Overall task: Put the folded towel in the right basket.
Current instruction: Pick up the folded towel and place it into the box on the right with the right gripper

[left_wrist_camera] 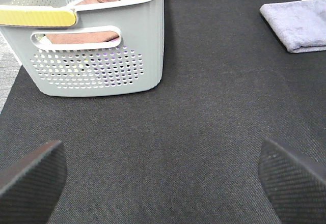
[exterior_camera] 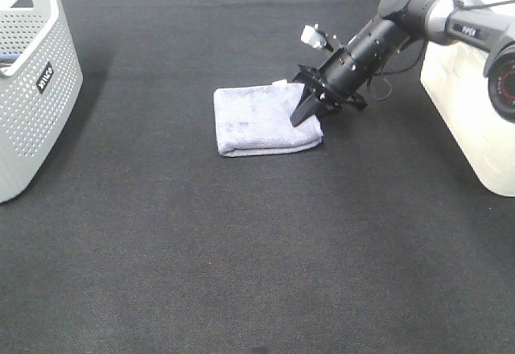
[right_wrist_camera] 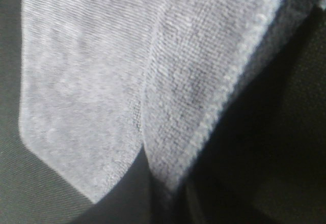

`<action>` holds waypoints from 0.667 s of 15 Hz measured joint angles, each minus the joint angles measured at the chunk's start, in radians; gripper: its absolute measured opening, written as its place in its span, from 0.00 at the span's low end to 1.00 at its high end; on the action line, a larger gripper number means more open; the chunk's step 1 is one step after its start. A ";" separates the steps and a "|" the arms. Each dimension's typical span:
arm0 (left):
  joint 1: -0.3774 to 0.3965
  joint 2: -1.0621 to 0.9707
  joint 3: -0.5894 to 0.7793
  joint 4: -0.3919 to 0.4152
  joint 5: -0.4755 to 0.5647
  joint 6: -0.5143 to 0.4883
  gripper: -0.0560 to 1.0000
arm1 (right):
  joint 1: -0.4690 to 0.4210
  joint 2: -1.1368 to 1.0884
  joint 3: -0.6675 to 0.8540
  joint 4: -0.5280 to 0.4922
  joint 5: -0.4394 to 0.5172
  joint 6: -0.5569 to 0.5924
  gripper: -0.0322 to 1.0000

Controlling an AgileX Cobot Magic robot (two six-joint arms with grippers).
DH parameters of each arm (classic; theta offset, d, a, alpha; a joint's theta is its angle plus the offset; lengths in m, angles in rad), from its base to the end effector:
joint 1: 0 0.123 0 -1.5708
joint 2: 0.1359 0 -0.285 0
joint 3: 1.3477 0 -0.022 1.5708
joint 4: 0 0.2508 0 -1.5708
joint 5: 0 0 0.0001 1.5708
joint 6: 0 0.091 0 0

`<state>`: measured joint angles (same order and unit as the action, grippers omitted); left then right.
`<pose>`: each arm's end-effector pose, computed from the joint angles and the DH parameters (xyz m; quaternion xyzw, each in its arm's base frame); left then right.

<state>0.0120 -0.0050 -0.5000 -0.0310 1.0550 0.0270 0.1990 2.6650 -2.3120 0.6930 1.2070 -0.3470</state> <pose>-0.0054 -0.0025 0.2778 0.0070 0.8503 -0.0052 0.5262 0.5091 0.1581 0.1019 -0.1520 0.9330 0.3186 0.0698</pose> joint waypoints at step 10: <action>0.000 0.000 0.000 0.000 0.000 0.000 0.97 | 0.000 -0.374 0.000 -0.229 0.010 -0.015 0.11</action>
<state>0.0120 -0.0050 -0.5000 -0.0310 1.0550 0.0270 0.1990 2.2910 -2.3120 0.4640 1.2170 -0.3620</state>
